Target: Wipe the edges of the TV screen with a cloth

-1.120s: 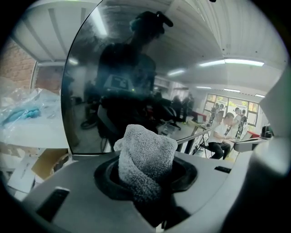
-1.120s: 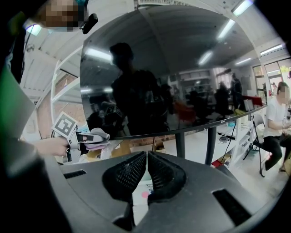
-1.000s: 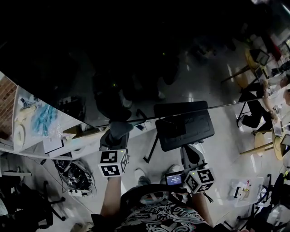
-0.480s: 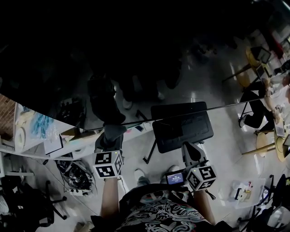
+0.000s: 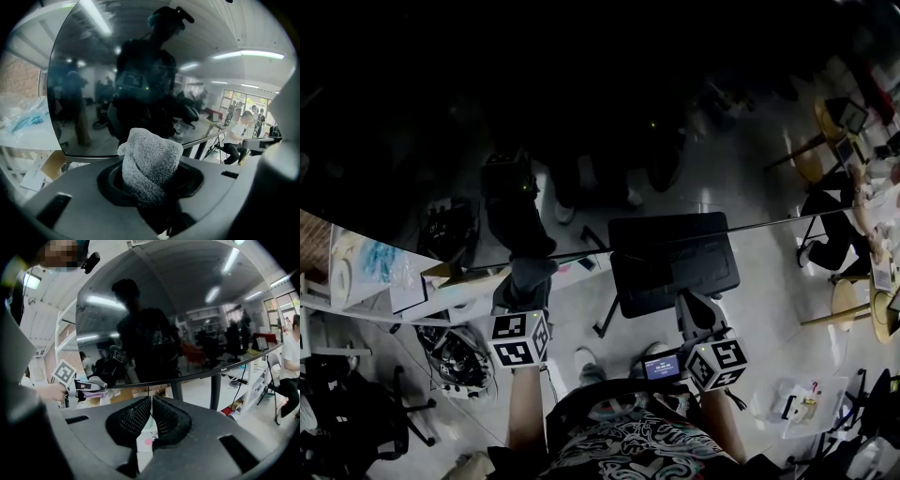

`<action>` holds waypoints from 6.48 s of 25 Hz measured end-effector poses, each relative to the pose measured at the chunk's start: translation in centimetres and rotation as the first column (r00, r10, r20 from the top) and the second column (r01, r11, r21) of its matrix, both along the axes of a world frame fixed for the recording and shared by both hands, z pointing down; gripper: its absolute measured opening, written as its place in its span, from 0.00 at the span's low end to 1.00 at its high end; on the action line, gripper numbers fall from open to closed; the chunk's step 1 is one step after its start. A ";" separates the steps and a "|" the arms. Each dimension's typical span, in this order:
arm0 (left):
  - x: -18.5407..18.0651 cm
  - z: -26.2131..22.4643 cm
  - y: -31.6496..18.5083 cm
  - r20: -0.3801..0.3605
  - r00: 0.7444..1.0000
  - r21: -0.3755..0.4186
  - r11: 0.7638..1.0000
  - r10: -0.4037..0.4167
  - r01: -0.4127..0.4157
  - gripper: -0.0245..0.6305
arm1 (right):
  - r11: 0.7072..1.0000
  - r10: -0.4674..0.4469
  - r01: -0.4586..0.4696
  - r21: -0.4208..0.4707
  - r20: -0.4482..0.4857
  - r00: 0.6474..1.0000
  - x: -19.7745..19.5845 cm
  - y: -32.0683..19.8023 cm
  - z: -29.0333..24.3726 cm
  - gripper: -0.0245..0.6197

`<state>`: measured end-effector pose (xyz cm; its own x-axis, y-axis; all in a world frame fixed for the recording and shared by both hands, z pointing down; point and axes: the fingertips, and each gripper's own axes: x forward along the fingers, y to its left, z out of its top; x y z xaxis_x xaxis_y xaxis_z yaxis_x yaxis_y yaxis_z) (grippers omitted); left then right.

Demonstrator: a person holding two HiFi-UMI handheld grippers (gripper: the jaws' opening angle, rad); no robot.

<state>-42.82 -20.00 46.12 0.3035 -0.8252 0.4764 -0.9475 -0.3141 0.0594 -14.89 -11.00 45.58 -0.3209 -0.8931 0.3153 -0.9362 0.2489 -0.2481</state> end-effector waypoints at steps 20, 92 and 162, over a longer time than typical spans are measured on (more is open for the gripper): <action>5.0 0.2 0.0 0.019 1.000 -0.007 1.000 -0.018 0.018 0.29 | 1.000 -0.025 0.025 0.002 0.013 1.000 5.2 -0.6 0.7 0.09; 24.9 0.7 0.2 0.035 0.991 -0.015 0.991 0.131 -0.130 0.29 | 0.997 0.072 -0.073 0.008 0.067 0.995 22.3 2.1 2.2 0.09; 36.4 -0.5 0.3 -0.729 0.658 -0.100 0.922 0.188 -0.375 0.28 | 0.980 0.190 -0.194 0.030 0.105 0.976 26.0 4.0 1.2 0.09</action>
<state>-6.38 -19.71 45.58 0.8200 -0.5419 0.1840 -0.4670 -0.4477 0.7625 11.08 -6.98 46.77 -0.1704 -0.9524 0.2529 -0.9381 0.0783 -0.3373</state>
